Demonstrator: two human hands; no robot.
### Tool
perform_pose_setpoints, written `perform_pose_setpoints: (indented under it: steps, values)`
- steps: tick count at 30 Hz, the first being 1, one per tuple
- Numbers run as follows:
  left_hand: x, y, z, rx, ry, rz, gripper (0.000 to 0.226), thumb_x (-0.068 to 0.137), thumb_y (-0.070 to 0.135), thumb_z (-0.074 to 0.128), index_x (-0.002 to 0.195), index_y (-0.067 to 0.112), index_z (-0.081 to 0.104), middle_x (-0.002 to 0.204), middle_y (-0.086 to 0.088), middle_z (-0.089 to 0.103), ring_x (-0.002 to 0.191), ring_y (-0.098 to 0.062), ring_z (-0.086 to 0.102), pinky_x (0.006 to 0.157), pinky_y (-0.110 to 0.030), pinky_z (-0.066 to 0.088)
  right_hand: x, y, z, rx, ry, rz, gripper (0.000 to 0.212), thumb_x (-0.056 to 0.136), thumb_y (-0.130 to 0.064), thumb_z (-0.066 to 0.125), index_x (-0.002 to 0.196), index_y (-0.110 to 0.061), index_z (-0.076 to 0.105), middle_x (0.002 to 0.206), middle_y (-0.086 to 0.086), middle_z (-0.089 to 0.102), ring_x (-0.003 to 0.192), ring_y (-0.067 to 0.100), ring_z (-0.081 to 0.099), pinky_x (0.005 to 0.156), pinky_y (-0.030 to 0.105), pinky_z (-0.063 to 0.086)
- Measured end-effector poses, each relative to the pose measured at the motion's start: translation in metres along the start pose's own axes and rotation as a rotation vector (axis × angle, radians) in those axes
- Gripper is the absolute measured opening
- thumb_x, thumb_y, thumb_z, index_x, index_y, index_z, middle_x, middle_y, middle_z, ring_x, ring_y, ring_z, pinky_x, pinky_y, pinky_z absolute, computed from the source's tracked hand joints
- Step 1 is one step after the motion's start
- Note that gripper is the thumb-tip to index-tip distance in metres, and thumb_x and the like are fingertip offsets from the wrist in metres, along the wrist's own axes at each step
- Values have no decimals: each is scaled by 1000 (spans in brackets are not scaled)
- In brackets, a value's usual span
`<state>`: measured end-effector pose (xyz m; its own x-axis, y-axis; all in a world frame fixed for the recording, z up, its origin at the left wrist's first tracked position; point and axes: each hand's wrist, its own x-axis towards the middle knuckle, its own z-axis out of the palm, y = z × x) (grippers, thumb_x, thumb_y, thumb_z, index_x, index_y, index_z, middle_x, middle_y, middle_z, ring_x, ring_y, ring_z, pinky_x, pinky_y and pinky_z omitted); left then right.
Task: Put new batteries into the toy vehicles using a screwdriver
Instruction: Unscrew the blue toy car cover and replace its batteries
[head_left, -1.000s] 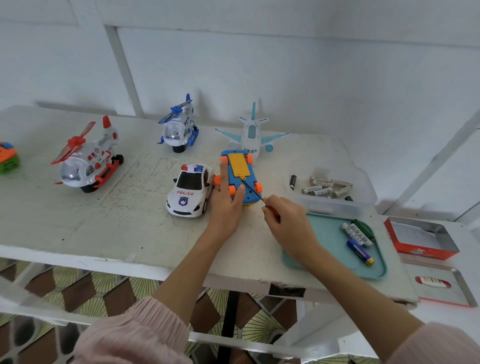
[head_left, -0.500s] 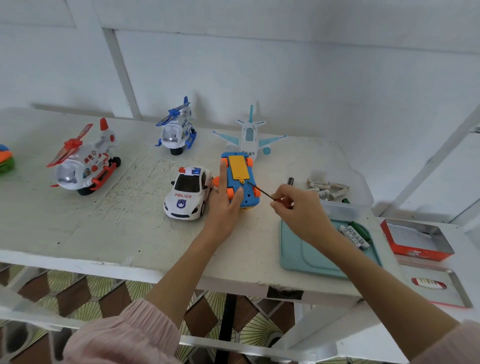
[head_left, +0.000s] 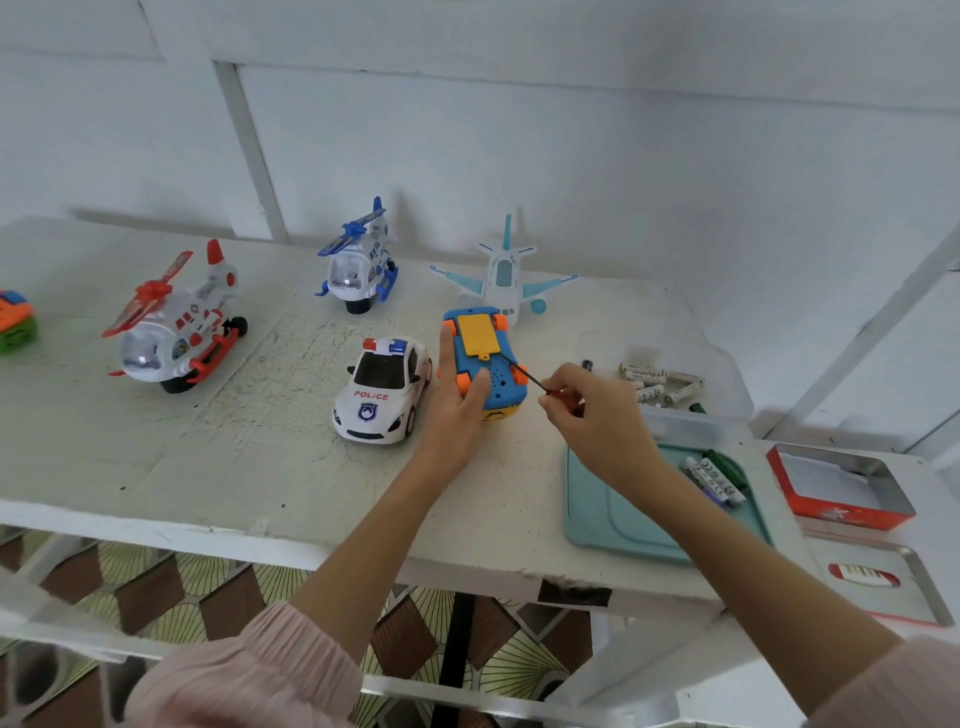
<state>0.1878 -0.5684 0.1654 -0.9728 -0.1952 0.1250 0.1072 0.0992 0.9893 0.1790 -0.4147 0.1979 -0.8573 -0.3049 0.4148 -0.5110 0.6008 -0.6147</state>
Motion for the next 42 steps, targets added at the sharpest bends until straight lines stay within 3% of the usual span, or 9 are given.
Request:
perform_pose_setpoints:
  steps: [6, 10, 15, 18, 24, 27, 32, 37, 42]
  values:
    - [0, 1, -1, 24, -12, -16, 63, 102, 14, 37, 151, 27, 0, 115, 27, 40, 94, 13, 51, 69, 0, 43, 5, 1, -4, -8, -52, 23, 8, 87, -12, 60, 93, -7, 62, 67, 8, 64, 61, 24, 60, 65, 36, 54]
    - [1, 1, -4, 75, -84, -29, 65, 102, 16, 38, 151, 29, -3, 120, 28, 37, 96, 14, 49, 73, 0, 43, 16, 2, -9, -132, -189, 62, 29, 91, -22, 55, 119, -19, 51, 82, 2, 67, 69, 17, 57, 72, 37, 52]
    - [4, 1, -10, 95, -192, -15, 66, 102, 17, 38, 151, 33, -3, 132, 19, 39, 116, -6, 53, 101, -30, 44, 29, -1, -12, -249, -373, 5, 46, 97, -19, 39, 141, -31, 28, 89, 3, 60, 80, 20, 56, 73, 32, 46]
    - [4, 2, -12, 108, -231, -8, 66, 102, 18, 39, 150, 35, -2, 126, 24, 40, 119, -13, 51, 107, -42, 41, 33, -2, -14, -275, -411, -28, 47, 99, -17, 32, 142, -35, 28, 86, 1, 50, 70, 12, 44, 67, 27, 33]
    - [6, 3, -19, 187, -263, 7, 66, 102, 20, 39, 149, 39, -4, 114, 30, 40, 114, -15, 52, 102, -36, 42, 31, -3, -20, -218, -355, -53, 43, 98, -13, 34, 137, -31, 40, 64, -12, 41, 55, 4, 36, 55, 22, 31]
    - [10, 2, -21, 192, -256, 0, 66, 102, 21, 40, 147, 45, -2, 124, 29, 39, 116, -8, 50, 107, -39, 40, 24, -2, -25, -107, -348, 4, 43, 96, -11, 36, 133, -32, 44, 58, -7, 42, 50, 8, 35, 53, 23, 32]
    - [17, 5, -25, 205, -212, 26, 70, 93, 34, 46, 146, 47, 3, 144, 6, 36, 124, -17, 50, 107, -46, 41, 10, 8, -42, -106, -357, 54, 44, 95, -10, 38, 129, -35, 48, 58, -5, 42, 49, 10, 35, 53, 23, 32]
    - [24, 14, -27, 259, -163, 88, 68, 99, 25, 42, 152, 33, 0, 143, 1, 41, 117, -21, 56, 101, -40, 46, -5, 20, -54, -198, -451, 83, 43, 94, -13, 38, 128, -37, 49, 56, -7, 45, 46, 10, 37, 56, 29, 35]
    - [34, 16, -27, 368, -97, 133, 71, 82, 59, 38, 140, 62, -4, 137, -9, 47, 110, -32, 57, 95, -55, 47, -8, 10, -43, -318, -705, 65, 41, 97, -17, 32, 131, -38, 44, 75, -7, 57, 53, 5, 42, 55, 22, 37]
